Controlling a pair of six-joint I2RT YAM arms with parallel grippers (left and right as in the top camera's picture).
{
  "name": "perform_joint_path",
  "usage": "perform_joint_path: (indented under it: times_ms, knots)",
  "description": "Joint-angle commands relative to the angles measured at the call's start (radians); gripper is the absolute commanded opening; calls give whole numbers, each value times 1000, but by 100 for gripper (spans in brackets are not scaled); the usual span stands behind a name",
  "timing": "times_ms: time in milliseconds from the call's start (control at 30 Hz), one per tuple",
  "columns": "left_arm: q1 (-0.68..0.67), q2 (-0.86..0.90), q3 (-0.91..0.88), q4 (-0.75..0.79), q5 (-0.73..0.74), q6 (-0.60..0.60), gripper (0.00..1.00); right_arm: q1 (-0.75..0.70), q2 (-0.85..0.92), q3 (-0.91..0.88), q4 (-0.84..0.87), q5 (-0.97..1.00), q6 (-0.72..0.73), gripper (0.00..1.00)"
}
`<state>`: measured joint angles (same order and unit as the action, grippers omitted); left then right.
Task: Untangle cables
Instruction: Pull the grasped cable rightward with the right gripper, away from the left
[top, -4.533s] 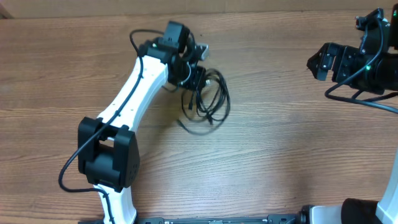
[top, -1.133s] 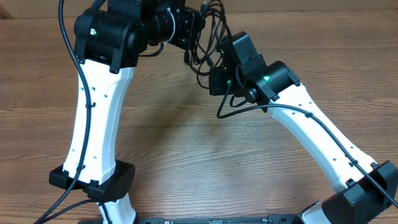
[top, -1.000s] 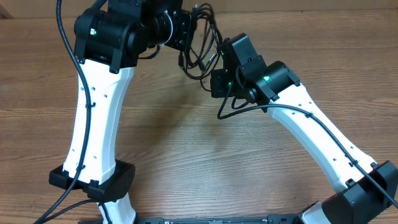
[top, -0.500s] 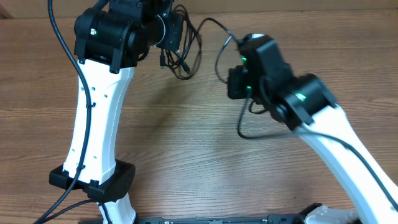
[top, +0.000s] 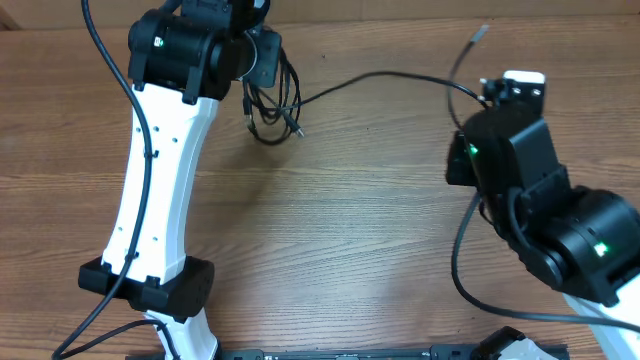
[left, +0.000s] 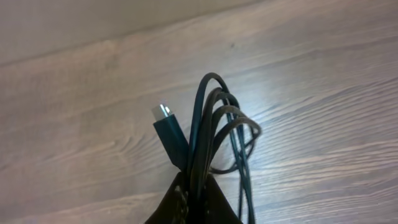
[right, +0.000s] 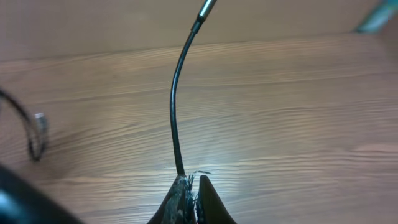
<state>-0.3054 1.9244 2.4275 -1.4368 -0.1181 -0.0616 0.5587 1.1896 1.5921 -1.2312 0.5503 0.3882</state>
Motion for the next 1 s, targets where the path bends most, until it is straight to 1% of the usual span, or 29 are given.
perform_joint_path:
  times_ms: [0, 133, 167, 200, 233, 267, 367, 400, 500, 567, 600, 633, 700, 733, 867, 967]
  knots:
    - [28, -26, -43, 5, -31, -14, 4, 1, -40, 27, -8, 111, 9, 4]
    - [43, -26, -88, 16, -22, -13, 4, 1, -63, 27, -7, 110, 36, 4]
    - [43, -26, -91, 18, -14, -13, 5, 1, -63, 27, -7, 107, 35, 4]
    - [43, -26, -92, 21, -7, -13, 9, 1, -63, 27, -7, 106, 36, 4]
    - [43, -26, -92, 24, 2, -13, 16, 1, -63, 27, -7, 103, 36, 4]
    - [43, -26, -91, 28, 11, -13, 26, 1, -63, 27, -7, 102, 36, 4]
    - [43, -26, -92, 35, 19, -13, 45, 1, -63, 27, -7, 102, 36, 4]
    - [43, -26, -91, 35, 19, -13, 50, 1, -63, 27, -8, 102, 36, 4]
    - [43, -26, -91, 37, 28, -13, 56, 1, -63, 27, -8, 99, 40, 4]
    - [43, -26, -91, 42, 43, -13, 64, 1, -63, 27, -9, 98, 55, 4]
    - [43, -26, -91, 49, 58, -13, 75, 1, -63, 27, -9, 95, 57, 4]
    - [43, -26, -92, 51, 64, -13, 80, 1, -63, 27, -9, 91, 57, 4]
    - [43, -26, -92, 51, 67, -13, 96, 1, -63, 27, -9, 85, 57, 4]
    - [43, -26, -92, 51, 67, -13, 100, 1, -63, 27, -9, 84, 57, 4]
    - [42, -26, -92, 49, 69, -13, 99, 1, -63, 27, -4, 84, 57, 4]
    - [42, -21, -105, 48, 116, -13, 100, 1, -65, 30, 26, 84, 56, 4]
